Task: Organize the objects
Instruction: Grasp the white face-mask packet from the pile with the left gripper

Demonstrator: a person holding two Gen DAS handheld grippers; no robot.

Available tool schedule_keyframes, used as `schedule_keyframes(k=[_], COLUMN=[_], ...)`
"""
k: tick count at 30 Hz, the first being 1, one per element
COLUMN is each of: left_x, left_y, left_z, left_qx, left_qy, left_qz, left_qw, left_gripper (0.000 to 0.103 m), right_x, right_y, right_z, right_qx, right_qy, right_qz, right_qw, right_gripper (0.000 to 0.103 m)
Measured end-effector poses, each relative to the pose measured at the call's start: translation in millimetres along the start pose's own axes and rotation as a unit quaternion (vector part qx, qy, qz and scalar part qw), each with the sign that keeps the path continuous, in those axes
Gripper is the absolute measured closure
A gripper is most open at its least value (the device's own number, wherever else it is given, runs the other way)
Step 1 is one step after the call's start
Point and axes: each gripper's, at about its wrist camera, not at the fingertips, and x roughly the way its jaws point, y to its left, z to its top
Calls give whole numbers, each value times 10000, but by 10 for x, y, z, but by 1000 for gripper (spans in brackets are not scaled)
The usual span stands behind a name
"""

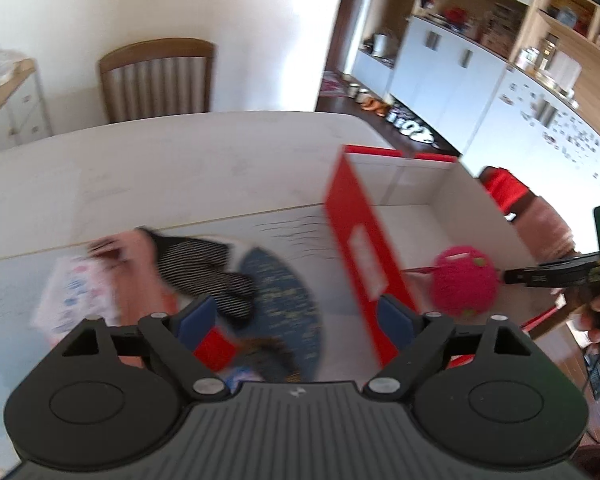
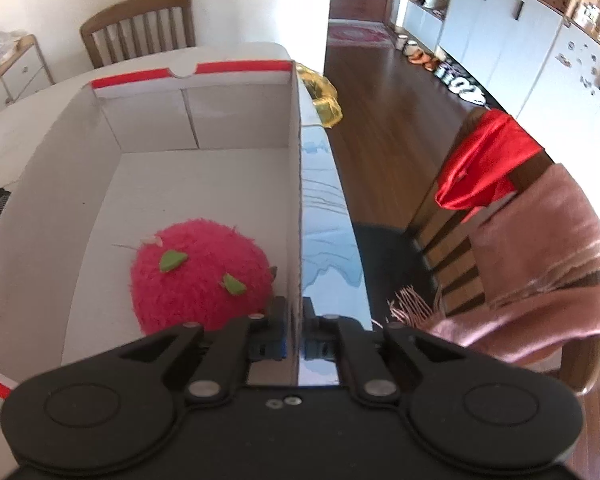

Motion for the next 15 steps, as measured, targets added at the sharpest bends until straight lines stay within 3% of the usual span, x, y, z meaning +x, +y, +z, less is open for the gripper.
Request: schedule_keyframes(k=[1, 8, 15], left_x=[-27, -201, -107], left_y=[96, 779, 1113], left_z=[-33, -207, -189], left_qx=[-44, -521, -402], left_qy=[-27, -199, -205], left_qz=[68, 493, 1194], left_qw=[10000, 9972, 9918], left_gripper=[1, 0, 0], right_x=[7, -10, -8], right_y=[24, 96, 80], right_z=[-4, -27, -9], right_qx=[-63, -235, -475], right_qy=[40, 94, 182], right_qz=[-70, -276, -172], right_qw=[9999, 9993, 9986], right_gripper=[97, 96, 97])
